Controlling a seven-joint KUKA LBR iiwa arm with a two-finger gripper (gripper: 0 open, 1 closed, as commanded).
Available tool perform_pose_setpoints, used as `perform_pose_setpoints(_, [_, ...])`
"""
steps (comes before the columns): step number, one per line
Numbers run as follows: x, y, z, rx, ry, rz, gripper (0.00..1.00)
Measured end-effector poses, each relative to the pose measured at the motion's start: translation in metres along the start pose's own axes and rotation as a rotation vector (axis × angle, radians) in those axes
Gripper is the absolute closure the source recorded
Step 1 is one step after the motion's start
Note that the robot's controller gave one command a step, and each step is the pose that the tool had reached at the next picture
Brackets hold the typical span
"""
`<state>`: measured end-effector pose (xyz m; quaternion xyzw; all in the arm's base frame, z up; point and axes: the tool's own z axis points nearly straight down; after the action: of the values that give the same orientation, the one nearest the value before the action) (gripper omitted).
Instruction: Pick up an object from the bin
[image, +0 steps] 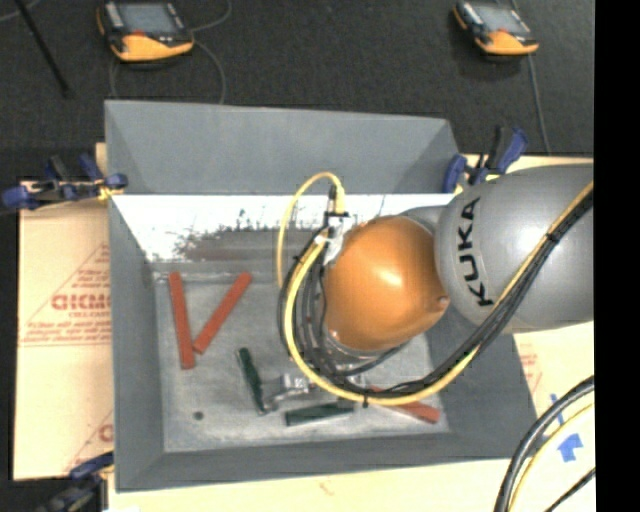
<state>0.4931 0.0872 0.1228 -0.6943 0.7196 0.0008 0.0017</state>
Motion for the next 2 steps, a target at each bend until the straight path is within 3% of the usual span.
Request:
perform_pose_setpoints(1, [-0.026,-0.073,0.040,0.003,0.001,0.069,0.00])
perform_pose_setpoints(2, [-0.040,-0.007,0.054,-0.006,0.002,0.034,0.00])
